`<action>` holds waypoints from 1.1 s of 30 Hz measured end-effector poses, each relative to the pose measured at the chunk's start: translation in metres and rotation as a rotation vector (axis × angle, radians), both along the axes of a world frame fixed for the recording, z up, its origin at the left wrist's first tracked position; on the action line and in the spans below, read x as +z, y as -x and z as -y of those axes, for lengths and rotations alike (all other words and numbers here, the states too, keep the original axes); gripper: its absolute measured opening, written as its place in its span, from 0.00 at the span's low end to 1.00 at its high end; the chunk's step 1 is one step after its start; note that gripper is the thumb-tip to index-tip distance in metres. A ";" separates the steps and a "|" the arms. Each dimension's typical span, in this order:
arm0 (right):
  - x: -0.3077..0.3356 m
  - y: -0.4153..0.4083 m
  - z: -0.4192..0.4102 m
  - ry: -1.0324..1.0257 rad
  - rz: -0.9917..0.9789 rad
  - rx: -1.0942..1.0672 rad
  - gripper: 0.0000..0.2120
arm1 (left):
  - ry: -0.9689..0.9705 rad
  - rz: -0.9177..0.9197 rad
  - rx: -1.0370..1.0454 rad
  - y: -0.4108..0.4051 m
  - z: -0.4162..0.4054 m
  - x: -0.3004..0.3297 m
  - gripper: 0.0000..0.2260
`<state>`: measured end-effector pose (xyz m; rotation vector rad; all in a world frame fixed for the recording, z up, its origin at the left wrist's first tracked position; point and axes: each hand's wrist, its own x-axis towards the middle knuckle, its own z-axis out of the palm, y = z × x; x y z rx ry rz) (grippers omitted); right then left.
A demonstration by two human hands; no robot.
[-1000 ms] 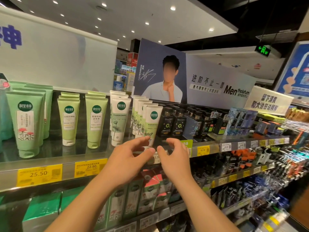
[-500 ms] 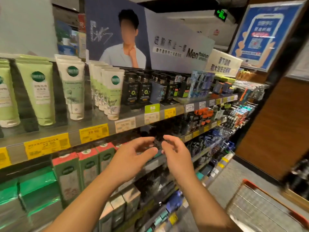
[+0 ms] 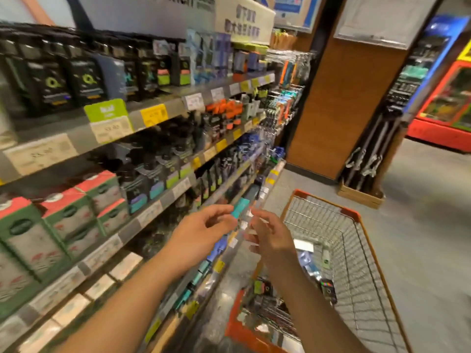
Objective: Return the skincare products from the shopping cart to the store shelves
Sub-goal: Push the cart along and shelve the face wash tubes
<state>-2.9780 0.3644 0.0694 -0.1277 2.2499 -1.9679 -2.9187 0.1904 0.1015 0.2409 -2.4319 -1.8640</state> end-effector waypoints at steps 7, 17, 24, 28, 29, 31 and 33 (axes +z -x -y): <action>-0.049 0.053 -0.071 0.071 0.211 -0.162 0.08 | -0.104 0.085 -0.077 0.069 -0.075 -0.029 0.16; -0.124 0.118 -0.178 0.100 0.350 -0.304 0.08 | -0.042 0.303 -0.176 0.166 -0.165 -0.084 0.10; -0.178 0.168 -0.236 0.147 0.435 -0.412 0.12 | -0.154 0.450 -0.082 0.215 -0.206 -0.127 0.06; -0.209 0.187 -0.253 0.156 0.488 -0.466 0.13 | -0.228 0.546 -0.009 0.235 -0.221 -0.151 0.09; -0.216 0.191 -0.257 0.158 0.502 -0.484 0.13 | -0.239 0.565 0.013 0.239 -0.223 -0.157 0.08; -0.231 0.198 -0.263 0.147 0.528 -0.494 0.15 | -0.255 0.590 0.038 0.248 -0.226 -0.170 0.07; -0.246 0.205 -0.269 0.129 0.537 -0.511 0.16 | -0.260 0.601 0.033 0.259 -0.229 -0.183 0.08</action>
